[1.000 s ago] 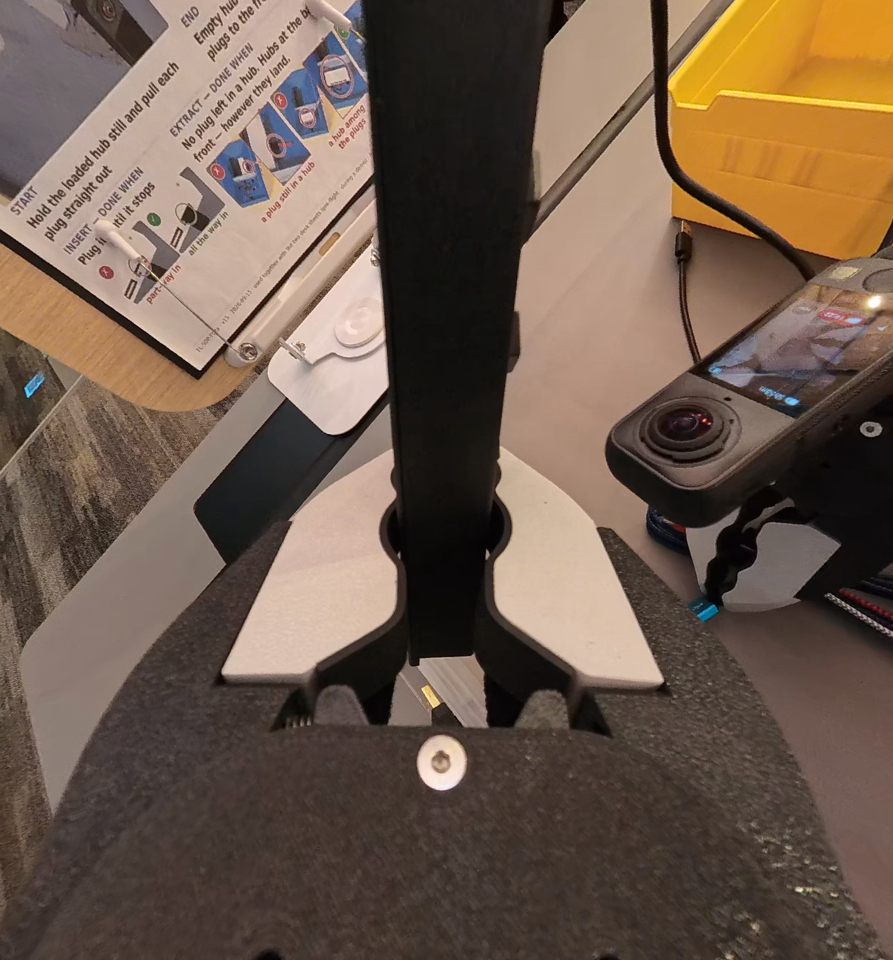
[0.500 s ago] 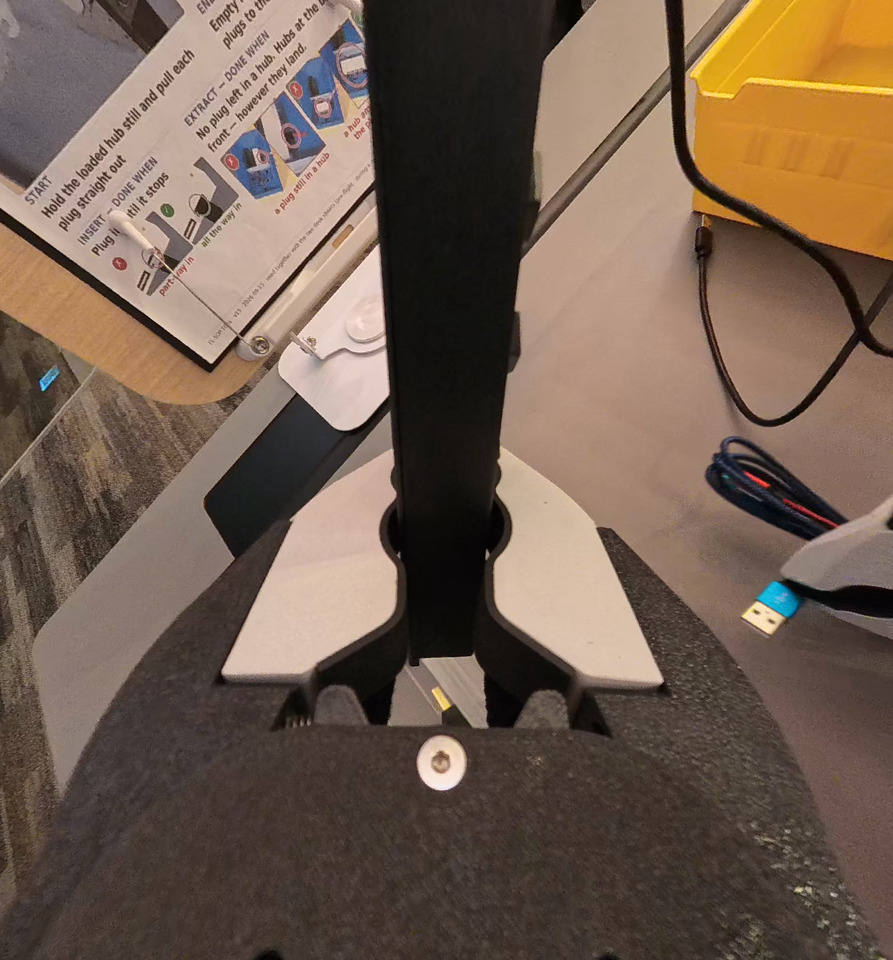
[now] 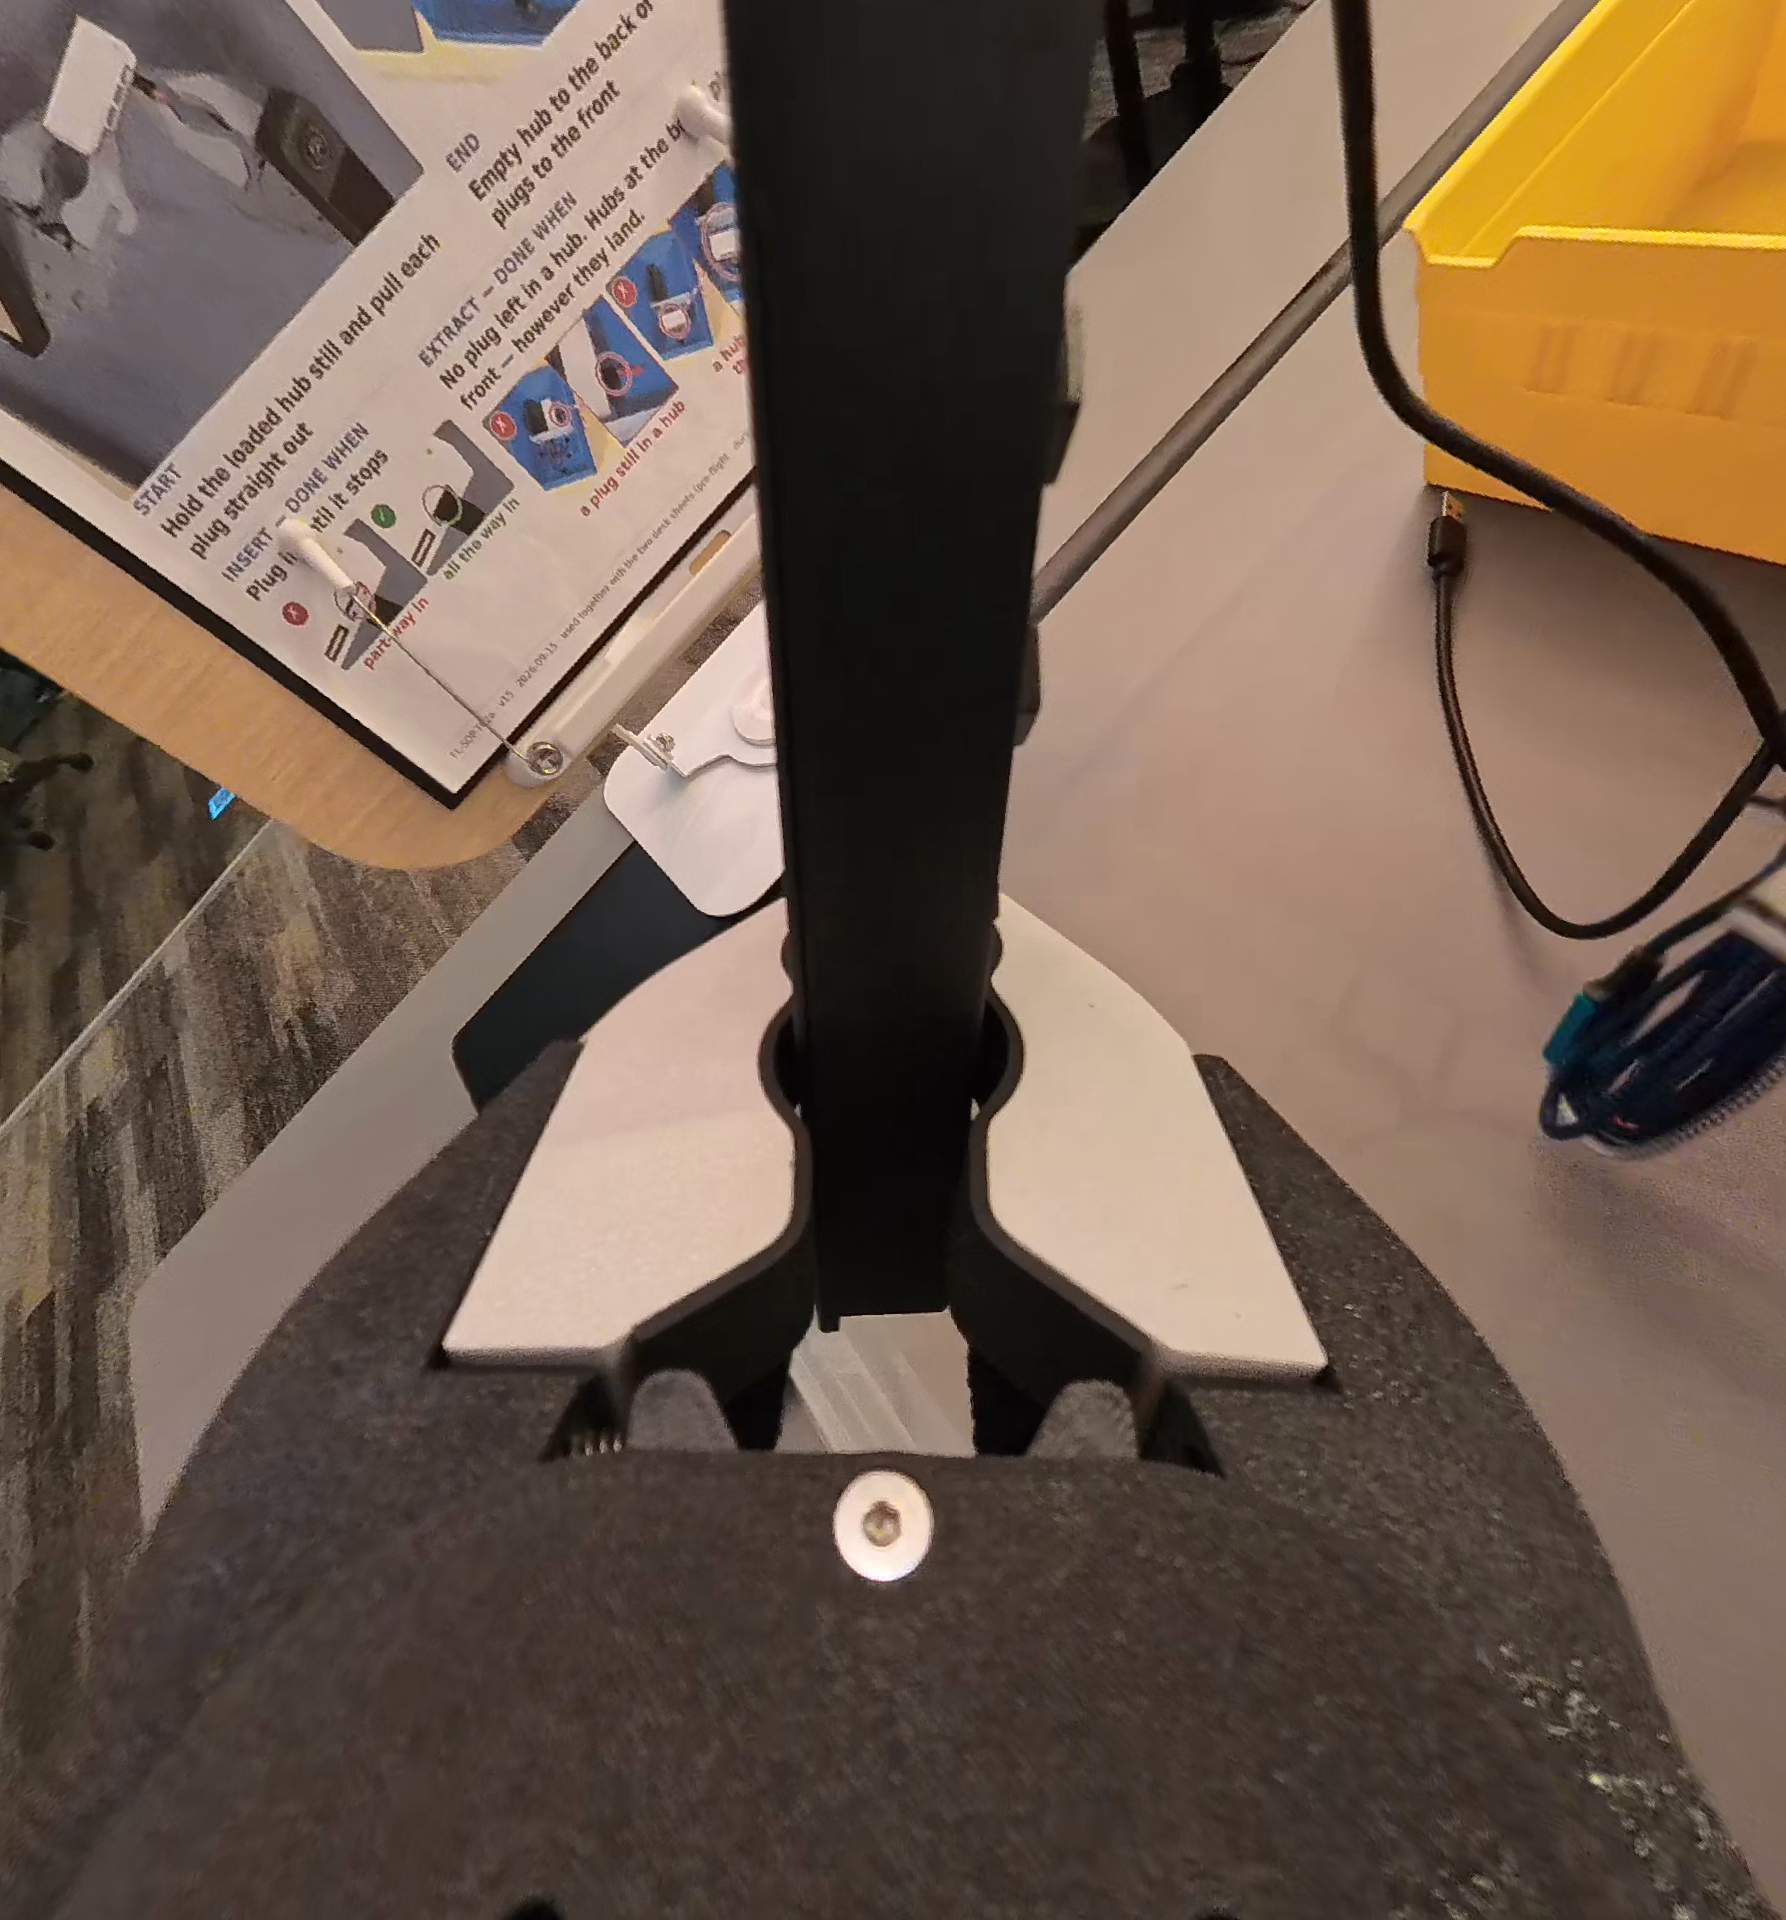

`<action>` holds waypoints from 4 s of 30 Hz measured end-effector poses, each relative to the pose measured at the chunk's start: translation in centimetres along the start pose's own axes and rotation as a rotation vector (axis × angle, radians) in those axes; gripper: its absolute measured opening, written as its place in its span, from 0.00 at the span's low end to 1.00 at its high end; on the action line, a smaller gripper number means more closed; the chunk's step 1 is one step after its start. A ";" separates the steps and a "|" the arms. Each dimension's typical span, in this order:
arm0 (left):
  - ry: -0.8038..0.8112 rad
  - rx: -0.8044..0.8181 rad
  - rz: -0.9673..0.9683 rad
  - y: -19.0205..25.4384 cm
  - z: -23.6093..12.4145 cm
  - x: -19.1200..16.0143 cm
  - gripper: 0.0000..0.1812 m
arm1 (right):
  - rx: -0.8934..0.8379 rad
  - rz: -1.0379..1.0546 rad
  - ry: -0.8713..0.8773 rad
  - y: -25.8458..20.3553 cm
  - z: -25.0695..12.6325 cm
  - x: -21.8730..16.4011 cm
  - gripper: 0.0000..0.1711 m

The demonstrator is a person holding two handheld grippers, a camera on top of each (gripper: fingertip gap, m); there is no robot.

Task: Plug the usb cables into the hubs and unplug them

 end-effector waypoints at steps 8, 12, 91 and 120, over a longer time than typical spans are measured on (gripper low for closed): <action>0.011 0.021 -0.019 0.3 0.3 0.1 0.14 | 0.035 0.149 -0.012 3.5 -0.4 2.5 0.04; 0.034 0.011 -0.039 0.4 0.1 0.5 0.14 | 0.036 0.269 -0.021 4.7 -0.7 3.0 0.04; 0.061 0.028 0.222 5.9 1.7 1.8 0.14 | 0.084 0.579 -0.189 4.9 1.2 -1.1 0.04; 0.011 0.002 0.125 5.4 2.0 0.9 0.14 | 0.061 0.560 -0.167 4.8 1.6 -0.1 0.04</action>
Point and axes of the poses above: each gripper's, where its closed fingertips meet, z out along the fingers, x out of its top, y = z × x across the jaws, the point moved 4 cm from there along -z, back along the fingers, and after that the axes turned 12 degrees about y, right-handed, at the moved point
